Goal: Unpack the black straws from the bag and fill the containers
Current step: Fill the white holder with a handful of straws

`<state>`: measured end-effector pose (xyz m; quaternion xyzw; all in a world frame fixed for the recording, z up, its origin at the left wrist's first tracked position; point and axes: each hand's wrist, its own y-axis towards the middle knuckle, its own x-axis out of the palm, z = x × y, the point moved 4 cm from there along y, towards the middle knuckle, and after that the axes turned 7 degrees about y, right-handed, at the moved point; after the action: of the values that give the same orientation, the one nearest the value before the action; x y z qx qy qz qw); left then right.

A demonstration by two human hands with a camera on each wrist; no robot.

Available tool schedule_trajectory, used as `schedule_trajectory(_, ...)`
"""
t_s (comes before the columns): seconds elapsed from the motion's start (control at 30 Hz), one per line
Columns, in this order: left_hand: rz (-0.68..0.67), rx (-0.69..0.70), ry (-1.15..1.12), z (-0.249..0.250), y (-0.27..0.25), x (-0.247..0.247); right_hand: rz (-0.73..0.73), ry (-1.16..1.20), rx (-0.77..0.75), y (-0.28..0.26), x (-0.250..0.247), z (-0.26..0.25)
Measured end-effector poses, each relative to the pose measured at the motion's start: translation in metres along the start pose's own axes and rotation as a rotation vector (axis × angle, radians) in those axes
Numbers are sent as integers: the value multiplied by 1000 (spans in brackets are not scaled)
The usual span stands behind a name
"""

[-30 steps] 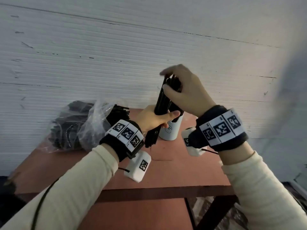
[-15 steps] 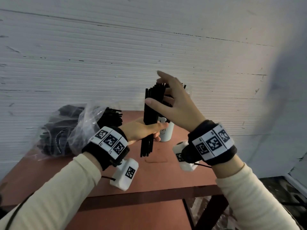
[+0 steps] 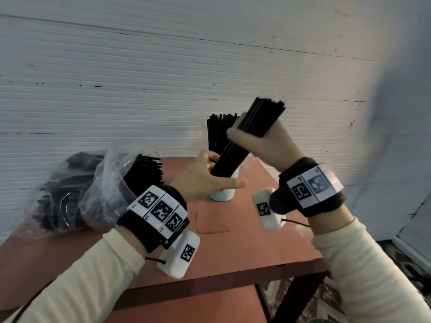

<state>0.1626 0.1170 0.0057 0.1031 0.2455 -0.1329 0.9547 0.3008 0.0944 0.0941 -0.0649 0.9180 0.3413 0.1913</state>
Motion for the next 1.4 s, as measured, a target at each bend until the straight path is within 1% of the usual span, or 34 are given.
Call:
schedule_trajectory(0.07, 141, -35, 51, -4, 7, -5, 112, 20, -17, 10, -19, -4)
schedule_trajectory(0.13, 173, -49, 80, -7, 17, -4, 177, 40, -23, 17, -33, -6)
schedule_trajectory(0.2, 152, -90, 45, -13, 32, -1, 197, 32, -24, 24, -40, -7)
schedule_trajectory(0.27, 96, -122, -14, -19, 47, 3, 193, -4, -16, 29, -41, -5)
schedule_trajectory(0.33, 67, -135, -22, -25, 60, 6, 179, -40, -3, 33, -40, -1)
schedule_trajectory(0.5, 67, -94, 44, -33, 75, 5, 165, -88, -11, 37, -39, 8)
schedule_trajectory(0.57, 44, -74, 66, -36, 77, 4, 156, -103, -22, 40, -39, 11)
schedule_trajectory(0.73, 24, -40, 89, -40, 80, 1, 98, -123, -28, 45, -31, 17)
schedule_trajectory(0.87, 19, -40, 84, -43, 83, 1, 72, -140, -12, 46, -24, 26)
schedule_trajectory(1.0, 19, -45, 72, -42, 81, 2, 7, -236, 27, 46, -8, 42)
schedule_trajectory(1.03, 22, -40, 71, -42, 81, 2, 18, -279, 32, 47, -6, 45)
schedule_trajectory(1.13, 28, -29, 72, -42, 79, 2, 76, -437, -24, 49, -4, 51)
schedule_trajectory(1.2, 23, -33, 85, -41, 79, 2, 94, -509, -19, 48, -2, 54)
schedule_trajectory(1.33, 24, -28, 95, -41, 77, 1, 121, -510, 32, 45, 0, 52)
schedule_trajectory(1.4, 23, -29, 94, -42, 78, 1, 109, -525, 52, 46, 1, 52)
